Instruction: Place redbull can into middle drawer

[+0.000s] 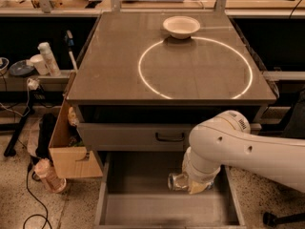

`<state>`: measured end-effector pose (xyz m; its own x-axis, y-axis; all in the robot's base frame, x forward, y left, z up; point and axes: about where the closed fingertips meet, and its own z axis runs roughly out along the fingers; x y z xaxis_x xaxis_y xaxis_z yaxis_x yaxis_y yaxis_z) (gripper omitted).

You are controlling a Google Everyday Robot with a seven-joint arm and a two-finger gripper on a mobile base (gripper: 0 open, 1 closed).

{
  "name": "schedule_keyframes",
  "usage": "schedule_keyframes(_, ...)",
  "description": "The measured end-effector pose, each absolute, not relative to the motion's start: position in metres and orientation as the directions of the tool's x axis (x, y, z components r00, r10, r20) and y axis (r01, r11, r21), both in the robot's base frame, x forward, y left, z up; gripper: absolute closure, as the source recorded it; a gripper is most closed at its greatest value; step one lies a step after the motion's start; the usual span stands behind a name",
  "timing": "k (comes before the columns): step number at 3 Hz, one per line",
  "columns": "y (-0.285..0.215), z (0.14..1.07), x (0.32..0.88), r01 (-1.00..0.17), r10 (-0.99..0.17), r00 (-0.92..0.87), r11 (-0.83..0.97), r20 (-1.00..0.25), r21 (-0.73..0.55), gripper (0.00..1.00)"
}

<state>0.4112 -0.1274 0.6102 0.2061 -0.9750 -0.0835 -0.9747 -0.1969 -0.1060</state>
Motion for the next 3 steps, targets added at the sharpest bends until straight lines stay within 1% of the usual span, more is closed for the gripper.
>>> schedule_keyframes(2,-0.127,0.560,0.403,-0.975,-0.960,0.220,-0.221,-0.174,-0.014,1.00)
schedule_keyframes(3,-0.126,0.546,0.398,-0.975,-0.957,0.217,-0.224,-0.192,0.014,1.00)
